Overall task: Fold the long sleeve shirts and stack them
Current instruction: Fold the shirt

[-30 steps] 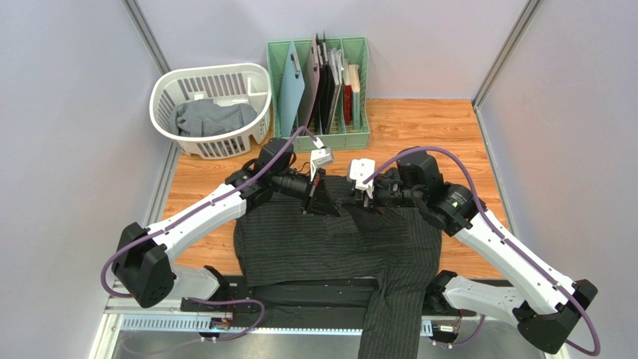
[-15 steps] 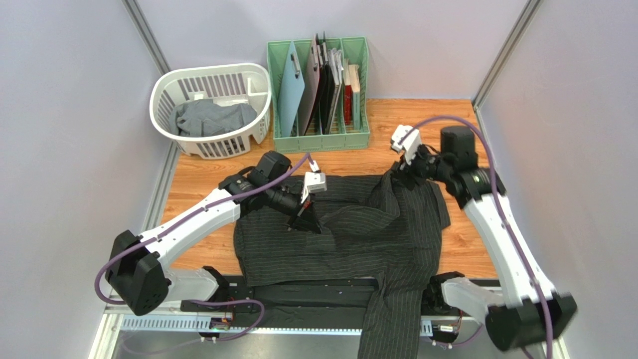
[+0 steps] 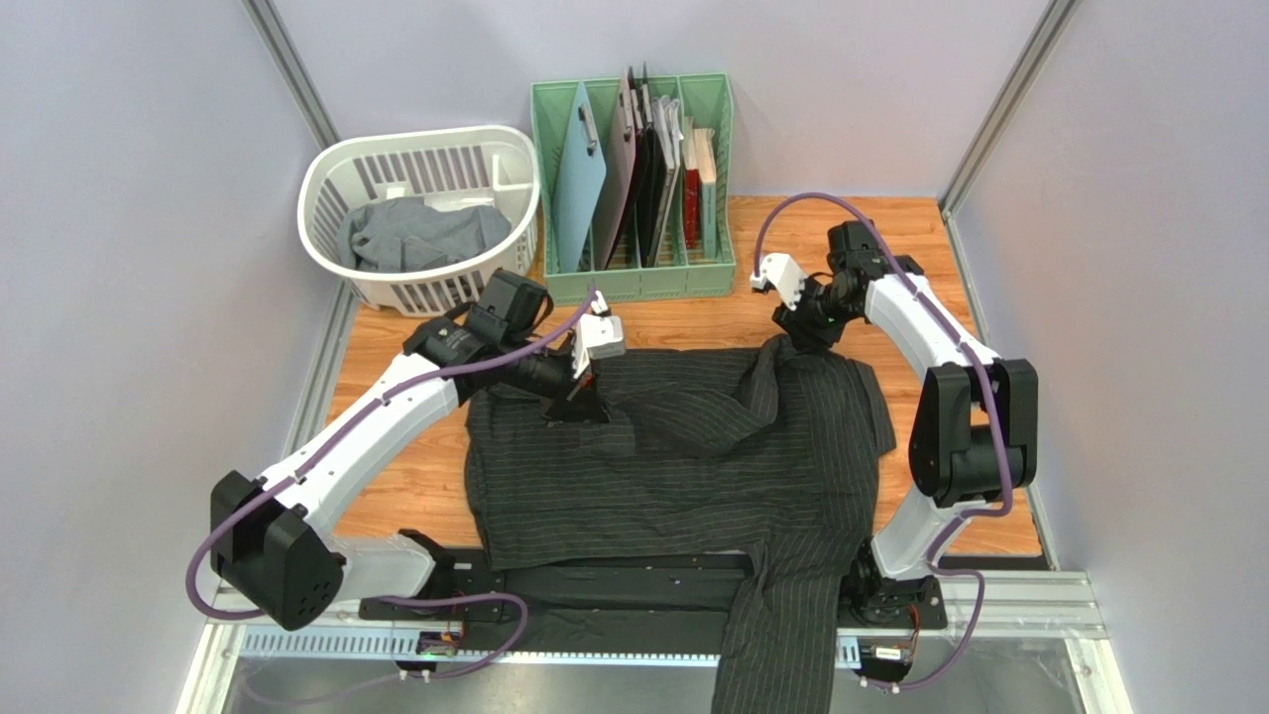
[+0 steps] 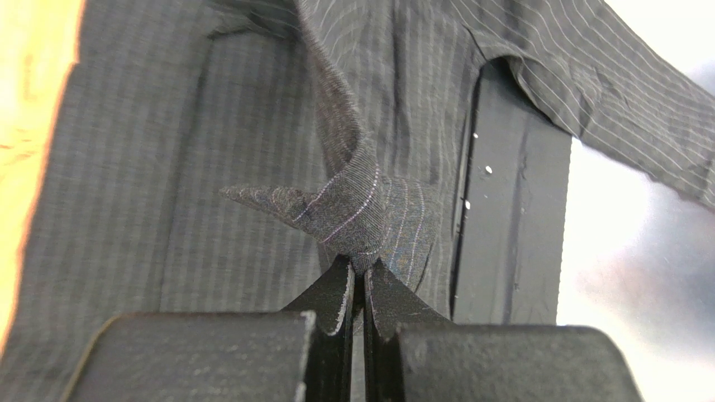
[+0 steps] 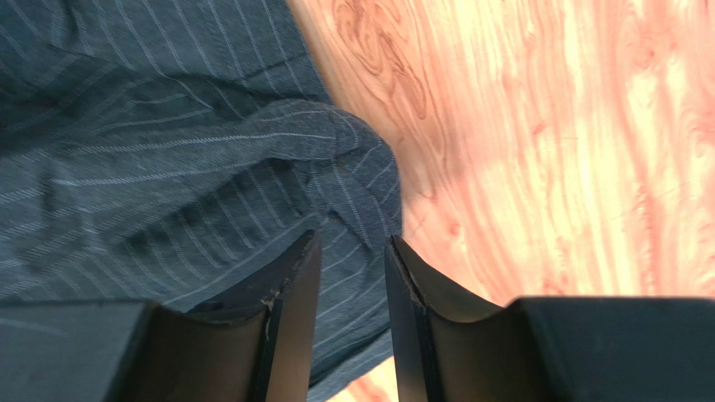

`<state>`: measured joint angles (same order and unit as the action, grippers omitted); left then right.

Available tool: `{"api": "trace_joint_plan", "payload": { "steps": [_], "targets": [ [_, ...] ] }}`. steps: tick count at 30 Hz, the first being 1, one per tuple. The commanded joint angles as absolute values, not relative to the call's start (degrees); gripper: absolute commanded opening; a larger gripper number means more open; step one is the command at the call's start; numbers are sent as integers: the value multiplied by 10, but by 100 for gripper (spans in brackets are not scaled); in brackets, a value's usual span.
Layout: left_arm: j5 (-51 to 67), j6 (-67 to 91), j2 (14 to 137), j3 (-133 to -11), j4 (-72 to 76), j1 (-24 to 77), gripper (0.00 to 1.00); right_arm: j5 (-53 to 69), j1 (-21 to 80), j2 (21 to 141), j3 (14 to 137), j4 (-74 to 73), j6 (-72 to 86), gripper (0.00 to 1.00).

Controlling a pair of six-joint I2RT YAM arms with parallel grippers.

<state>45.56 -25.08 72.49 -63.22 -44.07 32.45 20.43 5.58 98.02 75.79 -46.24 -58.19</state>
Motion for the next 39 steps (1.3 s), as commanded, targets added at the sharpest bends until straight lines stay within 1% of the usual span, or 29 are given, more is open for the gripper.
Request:
{"api": "trace_joint_plan", "payload": {
  "steps": [1,7,15,25,30,33,36,37,39],
  "targets": [
    [489,-274,739,-671,-449,308,0,174,58,991,761,-405,-630,37],
    [507,-265,768,-697,-444,292,0,154,57,1022,744,-374,-638,34],
    [512,-266,799,-736,-442,273,0,159,54,1037,736,-376,-646,34],
    [508,-276,832,-776,-444,255,0,184,41,1012,727,-416,-663,36],
    [513,-277,845,-801,-447,249,0,174,40,1019,718,-396,-661,39],
    [515,-277,848,-807,-453,250,0,164,40,1028,717,-367,-648,36],
    [511,-279,846,-804,-456,250,0,156,40,1029,715,-331,-635,26],
    [511,-282,846,-805,-458,250,0,149,40,1028,715,-320,-628,20],
    [508,-282,846,-807,-459,250,0,143,37,1026,716,-309,-623,14]
  ]
}}
